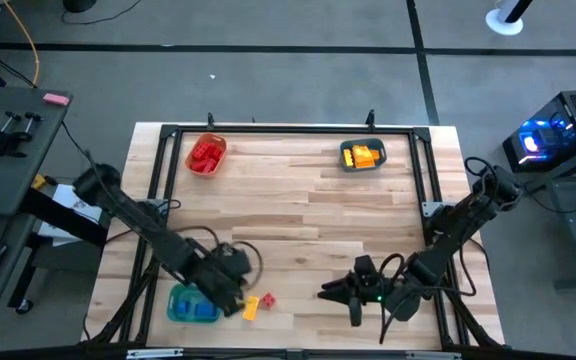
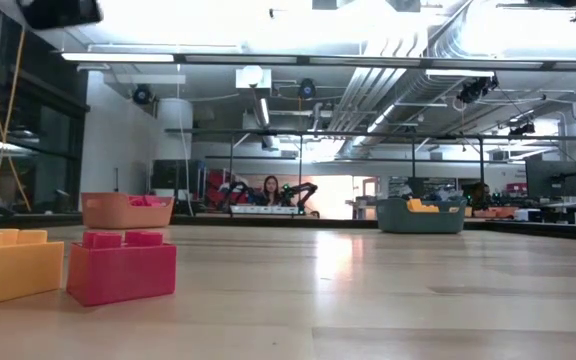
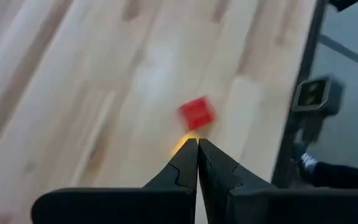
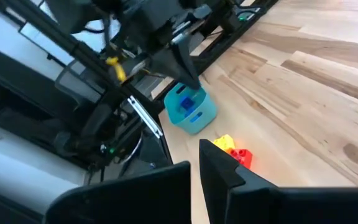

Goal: Sort blocks
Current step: Put the yellow game piece into the blue bin

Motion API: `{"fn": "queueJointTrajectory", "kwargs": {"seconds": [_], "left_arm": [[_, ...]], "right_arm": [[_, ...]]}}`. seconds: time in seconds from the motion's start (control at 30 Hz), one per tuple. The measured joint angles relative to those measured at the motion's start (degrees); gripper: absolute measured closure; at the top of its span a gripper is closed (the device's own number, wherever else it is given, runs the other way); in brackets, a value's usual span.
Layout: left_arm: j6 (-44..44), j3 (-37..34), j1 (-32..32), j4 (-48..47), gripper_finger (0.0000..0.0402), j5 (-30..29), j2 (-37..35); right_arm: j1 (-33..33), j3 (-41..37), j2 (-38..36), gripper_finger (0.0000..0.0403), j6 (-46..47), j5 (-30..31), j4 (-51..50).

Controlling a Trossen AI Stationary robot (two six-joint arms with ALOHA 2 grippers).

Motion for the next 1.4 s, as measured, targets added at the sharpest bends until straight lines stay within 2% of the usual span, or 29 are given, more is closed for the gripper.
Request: {"fn": "queueJointTrajectory", "kwargs": {"seconds": [0.1, 0.23, 0.43, 0.73, 0.97, 1.1, 1.4], "left_arm": [[-1.35, 7.84, -0.54, -0.08, 0.0402, -0.03, 7.97], [-7.80, 16.09, -2.20, -0.10, 0.0402, -0.68, 17.08], [-17.73, 20.69, -4.33, -1.72, 0.0380, -1.87, 24.63], [-28.61, 20.75, -4.80, -18.00, 0.0274, -0.60, 25.87], [-35.37, 20.35, -2.72, -18.83, 0.0187, 1.47, 25.87], [-38.52, 20.34, -1.72, -18.58, 0.0167, 1.65, 25.87], [-40.60, 20.40, -2.06, -10.23, 0.0165, 1.75, 27.74]], "right_arm": [[-0.04, 0.00, 0.00, 0.0403, -1.33, -1.37, -0.31], [0.08, 0.00, 0.00, 0.0403, -1.94, -2.05, -1.18], [0.40, 0.00, -0.02, 0.0403, -1.93, -3.06, -3.22], [0.38, 0.00, -0.04, 0.0403, -1.92, -4.69, -5.74], [-0.03, 0.00, -0.04, 0.0403, -1.92, -4.58, -6.55], [-0.21, 0.00, -0.04, 0.0403, -1.92, -4.62, -6.88], [-0.21, 0.00, -0.04, 0.0403, -1.91, -4.60, -7.52]]}}
